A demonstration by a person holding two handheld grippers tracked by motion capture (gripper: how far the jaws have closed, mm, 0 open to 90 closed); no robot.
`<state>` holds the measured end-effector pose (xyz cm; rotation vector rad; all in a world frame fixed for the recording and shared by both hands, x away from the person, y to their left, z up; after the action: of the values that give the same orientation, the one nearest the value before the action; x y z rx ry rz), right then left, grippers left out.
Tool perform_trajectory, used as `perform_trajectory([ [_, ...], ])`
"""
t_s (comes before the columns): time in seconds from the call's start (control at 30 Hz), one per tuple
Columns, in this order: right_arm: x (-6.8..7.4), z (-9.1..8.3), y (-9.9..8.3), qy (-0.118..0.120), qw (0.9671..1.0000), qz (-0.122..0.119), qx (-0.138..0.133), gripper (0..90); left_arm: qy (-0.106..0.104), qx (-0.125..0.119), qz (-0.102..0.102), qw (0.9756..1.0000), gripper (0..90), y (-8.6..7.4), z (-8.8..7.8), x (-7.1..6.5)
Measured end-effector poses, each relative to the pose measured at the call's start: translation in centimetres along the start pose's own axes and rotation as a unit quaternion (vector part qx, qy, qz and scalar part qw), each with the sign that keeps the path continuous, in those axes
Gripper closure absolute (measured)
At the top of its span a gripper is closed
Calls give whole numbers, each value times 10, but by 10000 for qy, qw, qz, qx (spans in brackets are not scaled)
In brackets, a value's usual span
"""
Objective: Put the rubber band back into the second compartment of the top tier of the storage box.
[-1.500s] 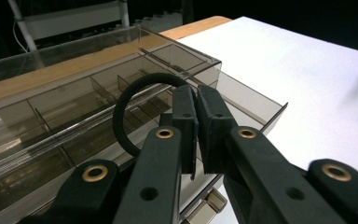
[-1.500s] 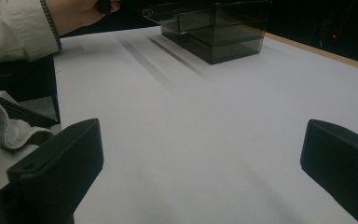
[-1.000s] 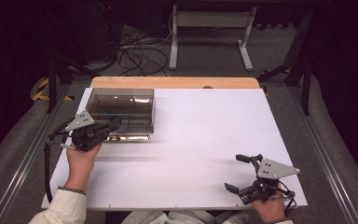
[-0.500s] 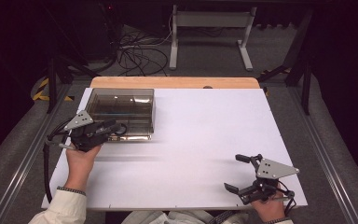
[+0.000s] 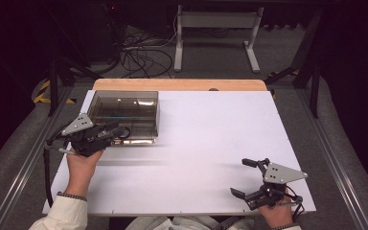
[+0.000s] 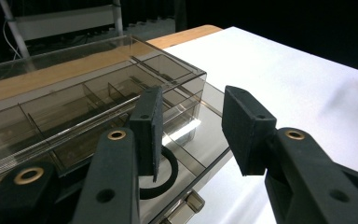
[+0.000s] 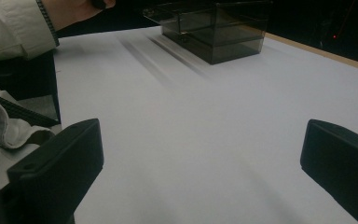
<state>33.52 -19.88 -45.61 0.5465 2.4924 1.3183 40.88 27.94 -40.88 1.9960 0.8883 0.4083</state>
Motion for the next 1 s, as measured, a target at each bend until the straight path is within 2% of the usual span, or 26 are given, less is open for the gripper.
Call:
perform_trajectory([
  [0.17, 0, 0, 0, 2, 10000, 15, -7, 1, -44, -24, -38, 10000, 591, 0, -1, 0],
  [0.2, 0, 0, 0, 0, 10000, 12, -8, 1, -74, -27, -100, 9999, 591, 0, -1, -1],
  [0.3, 0, -1, -1, 4, 10000, 38, -29, 1, -2, -20, 13, 10000, 592, 1, -3, -1],
  [0.37, 0, -1, -1, -10, 10000, 32, -22, 1, -69, -58, -82, 9999, 591, 1, -4, -3],
  [0.6, 0, 1, 0, 13, 10000, 20, -9, 1, -6, -40, 77, 10000, 563, 4, -12, -12],
  [0.7, 0, 1, 0, 25, 10000, 29, -14, 1, -98, -85, 162, 9998, 537, 7, -16, -19],
  [0.8, 0, 0, -1, 23, 10000, 22, 0, 1, -89, -80, 314, 9994, 521, 10, -20, -25],
  [1.0, 0, 0, -1, 23, 10000, 23, -7, 1, -174, -118, 323, 9993, 514, 14, -25, -33],
])
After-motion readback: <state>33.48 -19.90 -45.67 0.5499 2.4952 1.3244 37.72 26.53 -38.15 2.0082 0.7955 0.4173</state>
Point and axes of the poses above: each handheld gripper's, and its own axes: z roughly forward along the jaws, y roughly out of its top, x roughly to its left, the point moved 4 cm from there along z, roughly forward along the jaws, and after that the axes turned 15 degrees about x, right-handed, at the moved point
